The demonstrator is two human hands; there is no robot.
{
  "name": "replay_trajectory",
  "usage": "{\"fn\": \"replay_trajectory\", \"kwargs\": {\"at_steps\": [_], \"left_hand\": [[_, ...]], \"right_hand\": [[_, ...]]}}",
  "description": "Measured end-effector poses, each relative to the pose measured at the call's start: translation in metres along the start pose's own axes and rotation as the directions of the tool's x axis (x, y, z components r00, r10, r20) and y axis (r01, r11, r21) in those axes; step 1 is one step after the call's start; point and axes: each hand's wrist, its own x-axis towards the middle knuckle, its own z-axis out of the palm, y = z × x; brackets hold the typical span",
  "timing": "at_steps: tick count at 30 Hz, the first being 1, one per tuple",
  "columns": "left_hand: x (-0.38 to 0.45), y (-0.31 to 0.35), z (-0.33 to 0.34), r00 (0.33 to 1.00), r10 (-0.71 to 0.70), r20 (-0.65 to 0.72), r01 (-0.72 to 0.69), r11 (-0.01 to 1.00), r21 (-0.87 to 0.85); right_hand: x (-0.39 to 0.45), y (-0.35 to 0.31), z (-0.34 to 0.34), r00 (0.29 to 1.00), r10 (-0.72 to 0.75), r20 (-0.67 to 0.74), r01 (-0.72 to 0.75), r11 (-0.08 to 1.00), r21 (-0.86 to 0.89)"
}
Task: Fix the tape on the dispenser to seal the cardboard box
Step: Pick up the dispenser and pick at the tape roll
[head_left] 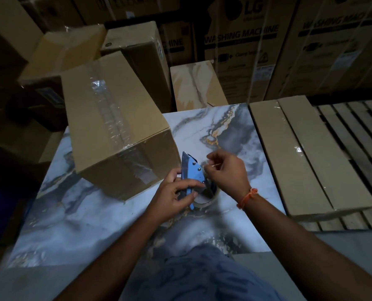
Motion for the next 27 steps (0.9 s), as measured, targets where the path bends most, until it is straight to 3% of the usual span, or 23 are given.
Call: {"fn": "replay_trajectory", "kwargs": {"at_steps": [2,5,8,11,16,20,27], "left_hand": [[-0.001,-0.002,-0.002,1.000,0.024,0.004,-0.024,0.999,0.044],[-0.002,-0.004,-0.006,0.999,0.048,0.016,-0.049,0.995,0.092],[-0.003,-0.008,-0.009,0.996,0.084,0.038,-0.088,0.987,0.137],[-0.003,-0.014,-0.012,0.988,0.116,0.105,-0.132,0.977,0.168],[-0.007,-0.026,-0.012,0.956,0.136,0.259,-0.194,0.958,0.212],[-0.011,-0.037,-0.011,0.937,0.131,0.325,-0.212,0.950,0.229],[-0.021,-0.057,-0.005,0.893,0.116,0.434,-0.255,0.927,0.276]], "right_hand": [[0.004,0.006,0.002,0.990,0.141,-0.009,-0.140,0.984,0.108],[0.008,0.015,-0.001,0.940,0.324,0.107,-0.341,0.874,0.348],[0.007,0.020,-0.007,0.902,0.377,0.211,-0.432,0.789,0.437],[0.005,0.025,-0.012,0.907,0.313,0.284,-0.402,0.843,0.358],[0.001,0.032,-0.012,0.891,0.241,0.386,-0.292,0.953,0.077],[-0.004,0.042,-0.005,0.860,0.245,0.448,-0.256,0.966,-0.038],[-0.011,0.055,0.011,0.882,0.197,0.429,-0.143,0.978,-0.155]]}}
